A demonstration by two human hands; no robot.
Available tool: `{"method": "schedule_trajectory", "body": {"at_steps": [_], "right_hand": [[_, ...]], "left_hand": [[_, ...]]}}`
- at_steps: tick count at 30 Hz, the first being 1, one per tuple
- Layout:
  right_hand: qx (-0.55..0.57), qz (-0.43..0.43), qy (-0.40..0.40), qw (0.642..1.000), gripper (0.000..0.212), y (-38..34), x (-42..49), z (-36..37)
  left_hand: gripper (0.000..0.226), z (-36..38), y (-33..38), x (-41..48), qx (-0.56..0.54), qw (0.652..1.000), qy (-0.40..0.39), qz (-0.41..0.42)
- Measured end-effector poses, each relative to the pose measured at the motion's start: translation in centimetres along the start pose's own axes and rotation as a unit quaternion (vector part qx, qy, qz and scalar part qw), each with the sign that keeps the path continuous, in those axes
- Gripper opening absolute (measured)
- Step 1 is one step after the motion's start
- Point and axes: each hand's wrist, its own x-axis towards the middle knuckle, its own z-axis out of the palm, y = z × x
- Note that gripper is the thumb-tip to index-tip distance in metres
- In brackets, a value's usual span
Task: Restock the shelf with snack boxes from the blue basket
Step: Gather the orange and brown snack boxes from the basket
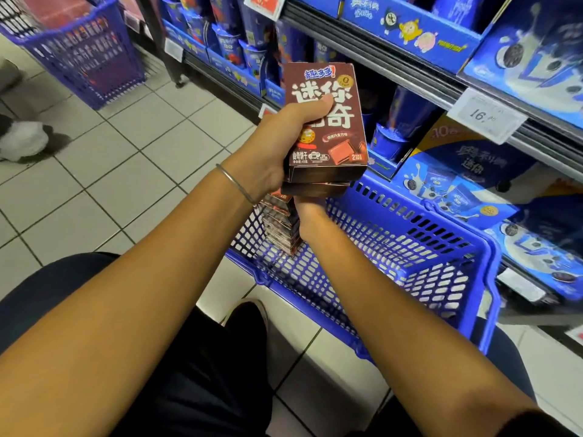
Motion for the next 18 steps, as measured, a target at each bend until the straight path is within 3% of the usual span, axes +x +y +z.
{"method": "schedule_trajectory", "body": {"at_steps": [2,8,10,12,18], "right_hand": [[0.046,-0.03,0.004,0.998,0.016,-0.3,-0.1,0.2],[0.195,-0.007,0.003,0.981,0.014,0.4,-2.7,-3.3],[0.207,-0.005,0.002,0.978,0.046,1.5,-3.5,-5.8],[0.224,-0.017,-0.004,0.975,0.058,2.5,-4.6,-8.3],[0.322,-0.042,0.03,0.945,0.04,3.3,-6.9,-14.2]], "left_hand": [[0.044,0.2,0.0,-0.1,0.001,1.0,-0.002,-0.001],[0.037,0.2,0.7,0.0,-0.004,1.0,-0.019,-0.005],[0.033,0.3,0.9,0.3,-0.006,1.0,-0.023,-0.004],[0.033,0.4,1.0,0.7,-0.003,1.0,-0.022,-0.007],[0.025,1.0,0.9,2.6,0.018,0.999,-0.033,-0.022]]}}
